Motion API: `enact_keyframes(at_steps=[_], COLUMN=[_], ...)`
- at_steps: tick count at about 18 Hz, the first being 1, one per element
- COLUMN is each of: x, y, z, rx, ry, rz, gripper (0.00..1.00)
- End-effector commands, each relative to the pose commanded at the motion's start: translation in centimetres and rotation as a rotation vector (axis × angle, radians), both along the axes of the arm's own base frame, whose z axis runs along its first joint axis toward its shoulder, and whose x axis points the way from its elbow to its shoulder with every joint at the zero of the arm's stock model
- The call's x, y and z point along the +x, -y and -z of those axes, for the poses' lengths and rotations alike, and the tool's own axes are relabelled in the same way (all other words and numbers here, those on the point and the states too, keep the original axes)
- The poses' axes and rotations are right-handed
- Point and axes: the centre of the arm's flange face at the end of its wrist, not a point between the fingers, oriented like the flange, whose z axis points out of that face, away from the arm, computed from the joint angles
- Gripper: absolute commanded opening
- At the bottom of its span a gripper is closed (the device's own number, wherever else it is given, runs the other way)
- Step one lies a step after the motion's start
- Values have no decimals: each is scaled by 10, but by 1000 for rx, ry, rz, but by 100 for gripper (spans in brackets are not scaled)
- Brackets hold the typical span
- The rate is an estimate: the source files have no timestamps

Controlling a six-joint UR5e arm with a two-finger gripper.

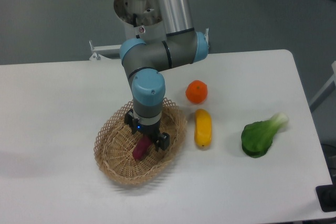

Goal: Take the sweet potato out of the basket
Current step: 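Lower the gripper onto the sweet potato and close on it, then lift the sweet potato out of the basket and raise it away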

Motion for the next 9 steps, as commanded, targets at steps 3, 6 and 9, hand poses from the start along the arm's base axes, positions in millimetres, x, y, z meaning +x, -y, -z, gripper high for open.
enact_keyframes(at_steps=[3, 6, 9], x=[-2, -3, -7], y=[0, -1, 0], z=[-5, -10, -24], rx=[2, 9, 27], ry=[-10, -18, -35], rz=[-2, -1, -2], gripper=[24, 18, 16])
